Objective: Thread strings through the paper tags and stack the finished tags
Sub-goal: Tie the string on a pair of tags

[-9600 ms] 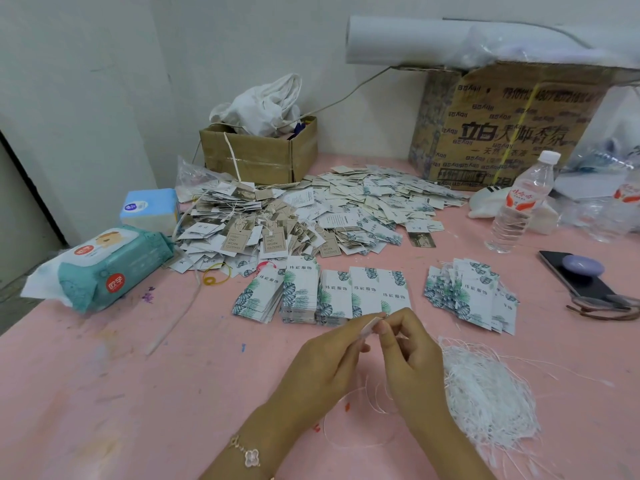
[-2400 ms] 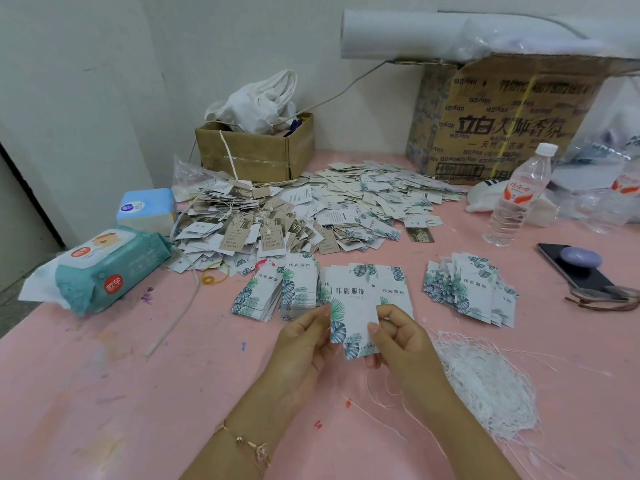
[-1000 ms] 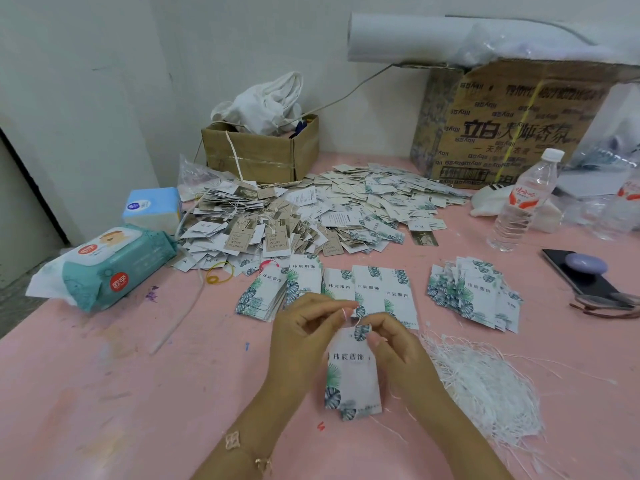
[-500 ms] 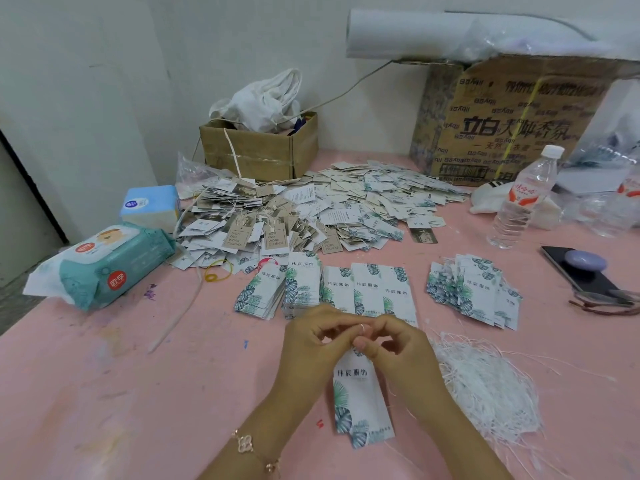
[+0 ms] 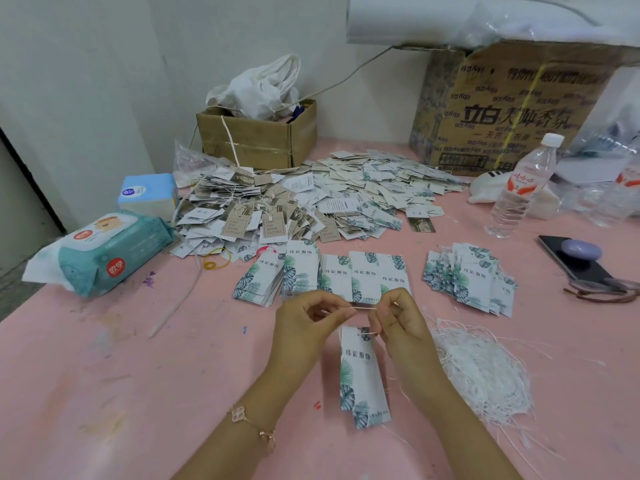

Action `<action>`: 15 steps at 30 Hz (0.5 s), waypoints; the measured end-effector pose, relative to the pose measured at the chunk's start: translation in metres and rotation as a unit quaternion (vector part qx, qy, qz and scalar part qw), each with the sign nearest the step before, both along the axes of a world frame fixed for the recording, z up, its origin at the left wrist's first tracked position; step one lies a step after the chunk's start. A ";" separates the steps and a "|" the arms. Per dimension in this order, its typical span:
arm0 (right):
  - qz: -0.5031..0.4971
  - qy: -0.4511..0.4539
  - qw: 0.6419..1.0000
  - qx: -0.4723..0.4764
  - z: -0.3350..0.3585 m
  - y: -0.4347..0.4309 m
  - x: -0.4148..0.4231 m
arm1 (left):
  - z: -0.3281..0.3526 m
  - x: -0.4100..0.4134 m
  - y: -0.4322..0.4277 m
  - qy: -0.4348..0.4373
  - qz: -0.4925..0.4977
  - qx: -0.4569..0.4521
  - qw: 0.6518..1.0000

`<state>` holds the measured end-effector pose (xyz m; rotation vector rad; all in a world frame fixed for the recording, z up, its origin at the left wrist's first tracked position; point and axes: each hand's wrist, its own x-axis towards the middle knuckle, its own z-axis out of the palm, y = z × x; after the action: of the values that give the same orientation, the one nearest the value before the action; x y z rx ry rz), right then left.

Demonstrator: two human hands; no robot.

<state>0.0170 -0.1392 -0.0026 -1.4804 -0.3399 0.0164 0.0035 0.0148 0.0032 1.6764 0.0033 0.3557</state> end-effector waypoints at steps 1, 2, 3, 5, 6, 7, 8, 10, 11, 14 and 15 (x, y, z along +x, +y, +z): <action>-0.005 0.002 1.000 -0.007 -0.001 0.000 0.000 | 0.000 0.001 0.001 0.008 -0.006 0.000 1.000; -0.009 0.001 1.000 -0.014 -0.002 0.000 0.000 | 0.000 0.002 0.001 0.018 -0.013 -0.001 1.000; -0.015 -0.001 1.000 -0.025 -0.002 0.001 -0.001 | 0.001 0.002 0.001 0.030 -0.021 -0.009 0.999; -0.025 -0.011 0.998 -0.049 -0.001 0.001 -0.002 | 0.002 0.001 0.002 0.051 -0.035 -0.045 0.997; -0.029 -0.016 0.998 -0.060 0.000 0.001 -0.002 | 0.003 0.001 0.002 0.060 -0.042 -0.069 0.995; -0.031 -0.021 0.997 -0.066 0.001 0.001 -0.002 | 0.004 0.000 0.002 0.068 -0.049 -0.095 0.992; -0.031 -0.027 0.997 -0.072 0.002 0.001 -0.002 | 0.004 0.000 0.003 0.076 -0.058 -0.121 0.988; -0.028 -0.045 0.994 -0.092 0.003 0.000 -0.001 | 0.005 -0.001 0.003 0.087 -0.072 -0.157 0.981; -0.030 -0.053 0.992 -0.107 0.003 0.000 -0.001 | 0.006 -0.001 0.003 0.090 -0.079 -0.163 0.979; -0.054 -0.086 0.985 -0.142 0.004 0.001 -0.003 | 0.009 -0.004 0.002 0.097 -0.103 -0.158 0.977; -0.062 -0.098 0.981 -0.157 0.005 0.001 -0.004 | 0.009 -0.005 0.001 0.100 -0.114 -0.155 0.976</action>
<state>0.0129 -0.1378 0.0028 -1.8204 -0.4175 -0.1849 -0.0012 0.0163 0.0126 1.3783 0.0157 0.0098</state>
